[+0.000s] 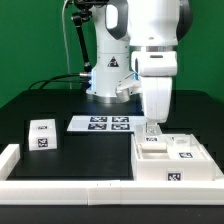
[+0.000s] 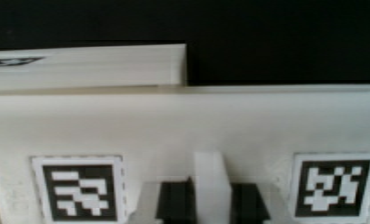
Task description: Assemble cabinet
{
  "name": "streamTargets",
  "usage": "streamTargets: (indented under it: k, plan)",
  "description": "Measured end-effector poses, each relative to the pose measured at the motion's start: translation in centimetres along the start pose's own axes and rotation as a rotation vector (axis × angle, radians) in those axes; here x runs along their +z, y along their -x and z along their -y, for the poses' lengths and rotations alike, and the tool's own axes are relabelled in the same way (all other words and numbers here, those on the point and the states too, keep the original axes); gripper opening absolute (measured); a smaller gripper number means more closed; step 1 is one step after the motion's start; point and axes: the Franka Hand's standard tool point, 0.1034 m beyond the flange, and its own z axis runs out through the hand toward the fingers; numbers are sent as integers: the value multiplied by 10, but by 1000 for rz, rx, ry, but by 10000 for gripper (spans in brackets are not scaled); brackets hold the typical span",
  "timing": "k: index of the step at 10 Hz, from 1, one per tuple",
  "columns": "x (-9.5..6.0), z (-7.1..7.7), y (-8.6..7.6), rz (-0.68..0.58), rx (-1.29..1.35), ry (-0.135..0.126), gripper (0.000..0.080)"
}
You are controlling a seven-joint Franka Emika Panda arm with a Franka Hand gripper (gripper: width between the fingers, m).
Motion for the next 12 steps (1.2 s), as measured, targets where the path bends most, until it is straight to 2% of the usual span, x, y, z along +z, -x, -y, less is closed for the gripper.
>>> streamTargets:
  k: [7,8,10,12]
  plan:
    - [0,0,0,0,0,0,70]
    - [0,-2,1,-2,-8,5,70]
    - [0,-4,5,-17,-46,33,70]
    - [0,-11,5,-13,-59,27,70]
